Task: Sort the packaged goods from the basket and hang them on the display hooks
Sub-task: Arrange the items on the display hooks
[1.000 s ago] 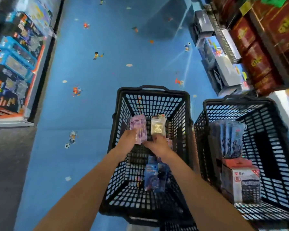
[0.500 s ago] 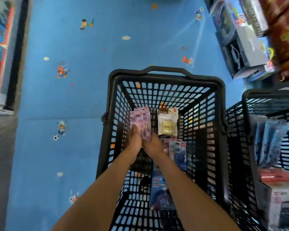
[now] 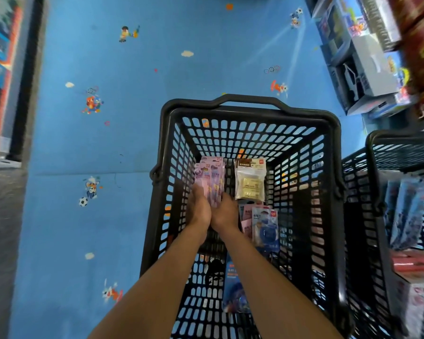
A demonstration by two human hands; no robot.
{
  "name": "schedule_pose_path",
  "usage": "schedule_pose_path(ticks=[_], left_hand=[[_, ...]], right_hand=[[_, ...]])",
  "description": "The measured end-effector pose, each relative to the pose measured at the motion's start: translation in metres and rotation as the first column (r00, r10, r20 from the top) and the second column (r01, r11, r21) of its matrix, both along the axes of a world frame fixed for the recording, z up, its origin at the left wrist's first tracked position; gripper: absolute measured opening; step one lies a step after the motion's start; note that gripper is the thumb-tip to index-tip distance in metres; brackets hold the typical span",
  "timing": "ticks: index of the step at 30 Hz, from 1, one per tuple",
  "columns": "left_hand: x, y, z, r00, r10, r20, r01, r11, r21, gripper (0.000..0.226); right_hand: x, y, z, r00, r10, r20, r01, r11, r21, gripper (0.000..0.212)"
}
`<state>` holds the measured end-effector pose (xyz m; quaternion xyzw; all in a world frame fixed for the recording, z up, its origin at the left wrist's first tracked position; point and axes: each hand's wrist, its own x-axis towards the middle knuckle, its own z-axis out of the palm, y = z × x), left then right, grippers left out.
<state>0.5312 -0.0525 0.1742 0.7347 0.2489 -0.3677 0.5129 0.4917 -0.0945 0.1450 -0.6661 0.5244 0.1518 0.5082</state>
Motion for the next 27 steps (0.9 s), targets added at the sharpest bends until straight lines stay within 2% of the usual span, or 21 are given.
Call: schedule_pose_path(ticks=[3,9,17,22,27], left_hand=[[-0.002,-0.001,-0.004,1.0,0.006,0.017,-0.006,1.0,0.003,0.07],[-0.004,-0.007,-0.001,0.999,0.025,0.032,-0.027,0.998,0.05,0.063],[-0.005,-0.007,-0.003,1.0,0.007,0.021,-0.009,0.997,0.07,0.065],[-0.005,-0.006,0.0,1.0,0.007,0.004,-0.008,0.998,0.065,0.065],[-0.002,-0.002,0.003,1.0,0.024,0.007,-0.024,0.999,0.04,0.059]], right_hand=[[-0.004,-0.001,-0.016,1.0,-0.019,0.012,0.019,1.0,-0.007,0.083],[0.002,-0.013,0.025,0.997,-0.033,0.074,0.031,0.999,0.034,0.043],[-0.004,-0.009,0.024,0.995,-0.063,0.074,0.061,0.998,0.025,0.029],[-0.009,-0.011,0.025,0.983,-0.136,0.123,0.128,0.989,0.068,0.033],[-0.009,-0.004,0.022,0.977,-0.164,0.138,0.154,0.985,0.078,0.059]])
